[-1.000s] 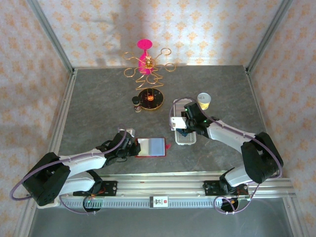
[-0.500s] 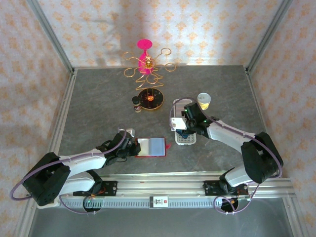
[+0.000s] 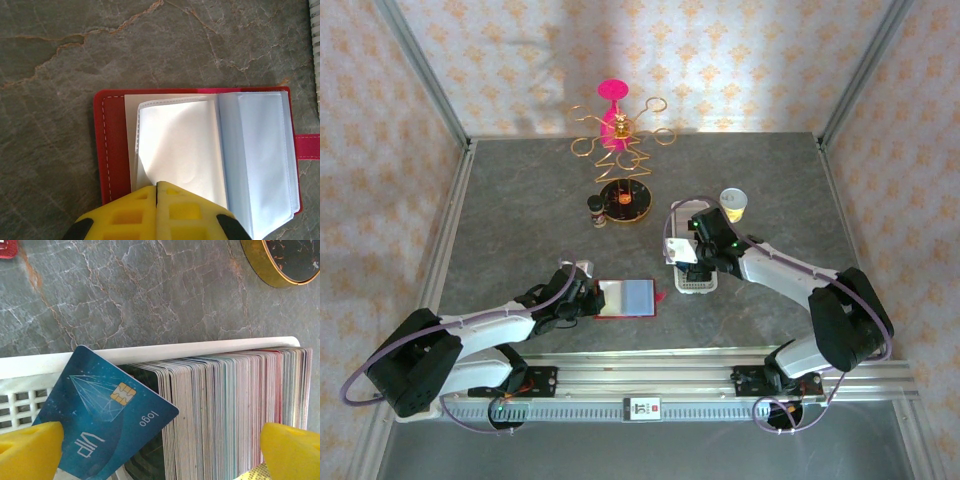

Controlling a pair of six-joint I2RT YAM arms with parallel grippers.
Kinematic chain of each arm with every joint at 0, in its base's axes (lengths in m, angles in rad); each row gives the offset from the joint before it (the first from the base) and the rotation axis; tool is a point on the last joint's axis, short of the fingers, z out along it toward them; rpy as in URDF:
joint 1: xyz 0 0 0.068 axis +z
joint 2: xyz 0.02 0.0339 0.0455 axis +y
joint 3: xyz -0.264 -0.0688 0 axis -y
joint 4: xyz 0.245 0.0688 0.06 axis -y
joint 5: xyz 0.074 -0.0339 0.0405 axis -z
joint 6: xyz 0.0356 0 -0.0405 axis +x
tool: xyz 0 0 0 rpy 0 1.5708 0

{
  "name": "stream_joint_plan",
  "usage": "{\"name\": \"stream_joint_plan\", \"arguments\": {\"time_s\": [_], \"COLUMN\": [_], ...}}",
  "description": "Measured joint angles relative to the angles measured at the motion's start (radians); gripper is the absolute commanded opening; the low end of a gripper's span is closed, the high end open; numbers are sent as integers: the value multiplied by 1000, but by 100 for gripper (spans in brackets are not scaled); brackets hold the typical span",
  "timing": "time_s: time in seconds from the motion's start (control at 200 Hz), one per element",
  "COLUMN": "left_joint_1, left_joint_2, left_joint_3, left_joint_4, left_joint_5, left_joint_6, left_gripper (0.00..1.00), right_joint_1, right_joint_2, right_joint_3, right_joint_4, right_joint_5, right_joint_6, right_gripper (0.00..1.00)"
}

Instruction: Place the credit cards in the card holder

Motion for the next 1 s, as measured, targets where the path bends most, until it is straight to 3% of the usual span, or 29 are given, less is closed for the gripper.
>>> {"name": "stream_joint_plan", "arguments": {"time_s": [0.42, 1.001], "left_joint_1": [0, 0], "left_joint_2": [-4, -5], "left_joint_3": [0, 0], "left_joint_4": [-1, -3], "left_joint_5": [0, 0], "left_joint_6": [0, 0], "left_gripper": [0, 0], "right_joint_1": [11, 18], "right_joint_2": [50, 89], "right_joint_3": [85, 67], "right_joint_4": [-72, -43], "right_joint_5": [-70, -3], "right_joint_6": [81, 46], "right_gripper": [100, 98]}}
